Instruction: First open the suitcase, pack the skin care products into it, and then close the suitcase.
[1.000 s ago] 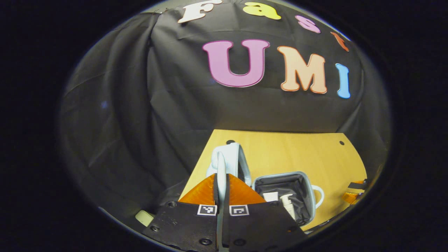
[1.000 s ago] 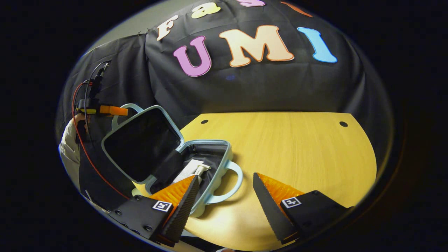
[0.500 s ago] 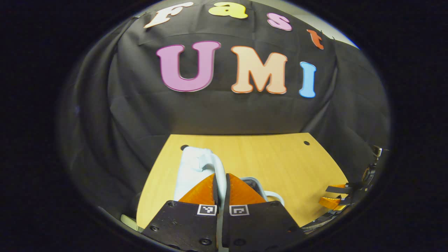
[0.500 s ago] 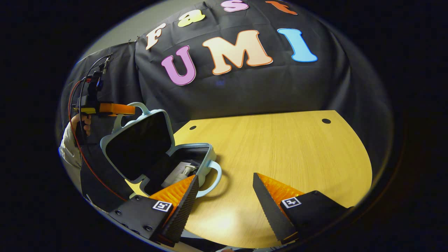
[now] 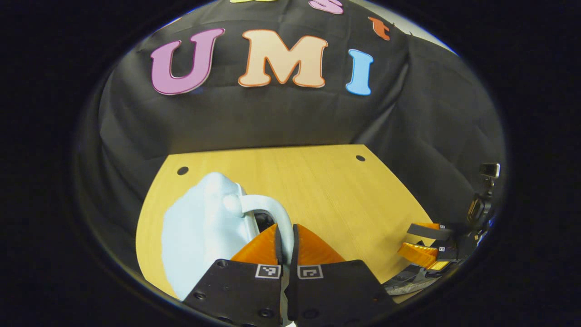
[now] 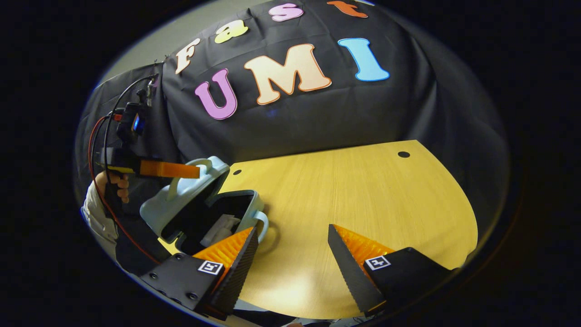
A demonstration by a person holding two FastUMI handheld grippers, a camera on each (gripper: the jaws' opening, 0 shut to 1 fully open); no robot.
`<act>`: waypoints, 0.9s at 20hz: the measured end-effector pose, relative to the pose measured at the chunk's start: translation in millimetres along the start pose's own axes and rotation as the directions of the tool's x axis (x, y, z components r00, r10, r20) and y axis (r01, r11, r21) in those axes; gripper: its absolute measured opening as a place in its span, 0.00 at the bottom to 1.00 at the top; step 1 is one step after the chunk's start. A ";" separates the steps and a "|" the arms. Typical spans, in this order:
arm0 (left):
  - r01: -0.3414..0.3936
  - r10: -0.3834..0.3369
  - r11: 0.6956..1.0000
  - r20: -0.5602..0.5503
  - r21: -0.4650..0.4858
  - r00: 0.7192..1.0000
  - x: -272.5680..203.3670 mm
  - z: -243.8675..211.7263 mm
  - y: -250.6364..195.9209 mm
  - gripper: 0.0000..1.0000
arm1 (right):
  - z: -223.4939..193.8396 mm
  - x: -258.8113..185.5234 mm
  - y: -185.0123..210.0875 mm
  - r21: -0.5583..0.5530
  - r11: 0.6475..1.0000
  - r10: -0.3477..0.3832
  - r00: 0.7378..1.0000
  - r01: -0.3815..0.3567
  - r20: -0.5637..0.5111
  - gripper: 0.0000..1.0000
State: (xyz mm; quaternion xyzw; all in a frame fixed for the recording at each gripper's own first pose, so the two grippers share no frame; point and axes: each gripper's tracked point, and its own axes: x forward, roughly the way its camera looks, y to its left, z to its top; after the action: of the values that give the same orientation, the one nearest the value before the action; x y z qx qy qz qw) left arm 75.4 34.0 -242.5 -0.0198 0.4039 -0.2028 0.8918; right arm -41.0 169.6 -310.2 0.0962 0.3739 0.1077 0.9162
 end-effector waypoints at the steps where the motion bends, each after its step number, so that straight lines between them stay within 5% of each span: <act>1: 0.008 -0.008 1.000 -0.012 -0.004 1.000 5.4 -5.5 -3.7 0.00 | -0.2 -1.4 -3.5 -0.001 1.000 -0.007 1.000 0.007 -0.002 0.97; 7: 0.036 -0.039 0.999 -0.060 -0.037 0.997 37.4 -34.3 -28.1 0.07 | -5.9 -14.9 -20.3 -0.009 0.999 -0.038 0.999 0.038 -0.014 0.97; 9: 0.046 -0.047 0.998 -0.032 -0.040 0.998 42.7 -34.8 -36.8 0.17 | -3.3 -16.8 -24.9 -0.014 0.999 -0.047 0.999 0.047 -0.010 0.97; 12: 0.086 -0.084 0.995 0.055 -0.047 0.995 36.8 -15.6 -57.8 0.49 | 4.8 -20.6 -31.1 -0.021 0.998 -0.065 0.998 0.066 0.011 0.97; 13: 0.090 -0.084 0.994 0.104 -0.054 0.991 33.1 -4.3 -63.2 0.51 | 11.3 -21.8 -32.7 -0.025 0.997 -0.073 0.997 0.073 0.028 0.98; 18: 0.009 -0.004 1.000 0.362 -0.014 0.932 -1.2 52.4 -68.1 0.86 | 69.3 -30.1 -42.2 -0.040 0.989 -0.130 0.974 0.139 0.184 0.98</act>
State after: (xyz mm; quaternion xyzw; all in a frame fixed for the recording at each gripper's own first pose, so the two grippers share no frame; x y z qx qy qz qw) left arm 89.3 -34.7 -192.7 -0.0652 0.2344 -0.1954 0.9501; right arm -7.8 114.4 -252.4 0.0559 0.2919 0.0459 0.9537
